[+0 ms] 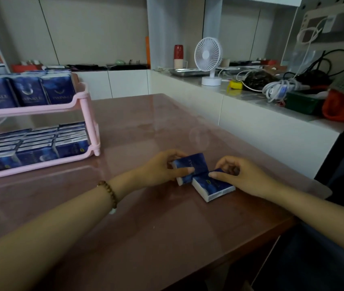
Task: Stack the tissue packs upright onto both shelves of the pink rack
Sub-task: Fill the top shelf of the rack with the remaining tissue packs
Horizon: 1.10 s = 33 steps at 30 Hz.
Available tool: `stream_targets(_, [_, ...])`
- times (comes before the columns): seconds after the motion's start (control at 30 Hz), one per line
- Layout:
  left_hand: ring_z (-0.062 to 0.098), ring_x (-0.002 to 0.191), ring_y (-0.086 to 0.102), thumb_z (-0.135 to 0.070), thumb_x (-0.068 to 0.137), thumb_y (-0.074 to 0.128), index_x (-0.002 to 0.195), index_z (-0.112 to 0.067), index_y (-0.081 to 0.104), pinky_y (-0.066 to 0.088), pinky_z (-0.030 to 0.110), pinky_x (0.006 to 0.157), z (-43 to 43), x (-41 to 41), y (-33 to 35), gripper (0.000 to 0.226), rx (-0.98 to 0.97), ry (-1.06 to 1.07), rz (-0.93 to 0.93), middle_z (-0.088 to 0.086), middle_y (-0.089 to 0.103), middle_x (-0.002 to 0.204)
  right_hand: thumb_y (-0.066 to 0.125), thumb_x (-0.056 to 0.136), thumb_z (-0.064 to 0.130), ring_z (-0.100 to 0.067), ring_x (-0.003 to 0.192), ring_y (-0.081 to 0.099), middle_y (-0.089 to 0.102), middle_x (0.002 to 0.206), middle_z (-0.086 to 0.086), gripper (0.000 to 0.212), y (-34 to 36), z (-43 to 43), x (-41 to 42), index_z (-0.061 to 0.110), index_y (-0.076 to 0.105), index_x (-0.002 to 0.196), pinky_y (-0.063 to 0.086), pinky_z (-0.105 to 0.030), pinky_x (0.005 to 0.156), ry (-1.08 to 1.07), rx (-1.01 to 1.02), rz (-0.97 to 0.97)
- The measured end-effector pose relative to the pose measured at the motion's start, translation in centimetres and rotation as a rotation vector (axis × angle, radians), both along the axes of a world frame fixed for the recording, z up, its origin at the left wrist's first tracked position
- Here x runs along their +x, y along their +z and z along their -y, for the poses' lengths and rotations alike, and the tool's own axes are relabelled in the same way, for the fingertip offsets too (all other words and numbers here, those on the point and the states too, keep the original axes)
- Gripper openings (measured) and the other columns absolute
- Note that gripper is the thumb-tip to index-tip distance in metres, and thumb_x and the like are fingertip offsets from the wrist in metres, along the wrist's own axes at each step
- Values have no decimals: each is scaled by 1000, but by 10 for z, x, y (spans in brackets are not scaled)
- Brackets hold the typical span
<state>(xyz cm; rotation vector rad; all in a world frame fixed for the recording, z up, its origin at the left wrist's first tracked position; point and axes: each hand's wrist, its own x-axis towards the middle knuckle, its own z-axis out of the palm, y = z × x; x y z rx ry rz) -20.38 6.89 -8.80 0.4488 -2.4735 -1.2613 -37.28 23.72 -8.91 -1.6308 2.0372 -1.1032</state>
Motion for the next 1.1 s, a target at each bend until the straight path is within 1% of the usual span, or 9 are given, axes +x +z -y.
stream_targets(0.07, [-1,77,65,-25,76,76,97,-29,54,49,13,64,-2,4,2,31,-3,-5,-11,-12,64,88,65,72,48,-5,52,41,53,70,-18,41,-4,10,8,10,61,87,31,-13,47,-13,-42,-6])
stream_targets(0.2, [-11,80,63,-11,74,77,107,-26,50,48,7,64,2,22,11,45,-24,-27,7,-18,59,93,67,74,49,-6,58,51,58,71,-3,39,-8,44,26,14,57,88,38,-16,53,23,-57,20])
stream_targets(0.4, [8,95,67,-25,69,81,119,-20,53,56,28,85,38,84,15,58,-23,134,66,-3,67,109,69,80,35,-19,67,61,63,79,-16,35,-10,111,70,8,50,91,46,-22,57,125,-101,125])
stream_targets(0.47, [4,94,67,-21,71,79,117,-23,54,55,23,83,45,109,17,52,-16,189,64,-4,68,107,71,77,39,-24,71,63,65,79,-14,38,-11,135,89,10,51,91,47,-30,61,160,-85,135])
stream_targets(0.63, [4,98,66,-21,71,80,120,-18,50,54,22,86,66,173,14,57,89,336,89,-2,68,112,70,75,47,-7,62,52,56,70,6,43,-8,179,143,21,52,105,42,-22,59,260,-52,136])
stream_targets(0.73, [4,97,67,-13,72,79,115,-13,52,53,16,79,67,197,8,51,102,372,49,-1,68,109,65,83,39,0,67,54,51,80,12,18,-7,191,165,28,61,95,44,-12,64,353,-63,110])
stream_targets(0.8, [13,101,67,-10,71,80,113,-9,52,55,22,83,67,202,2,50,122,393,-13,3,69,108,65,85,29,8,67,57,57,83,12,5,-7,193,170,25,61,87,45,-7,62,408,-65,194])
stream_targets(0.97, [22,111,64,-4,76,75,125,-10,51,53,35,93,62,196,-3,55,216,293,-104,9,66,120,62,86,23,-8,77,67,70,87,-3,12,-9,186,166,21,51,83,55,-26,68,412,-57,455])
stream_targets(1.1, [10,102,63,-38,64,82,115,-21,50,52,29,90,51,193,-5,63,110,356,4,-2,66,108,58,89,21,-3,64,62,67,78,7,6,-10,185,161,22,52,91,51,-19,58,254,-190,620])
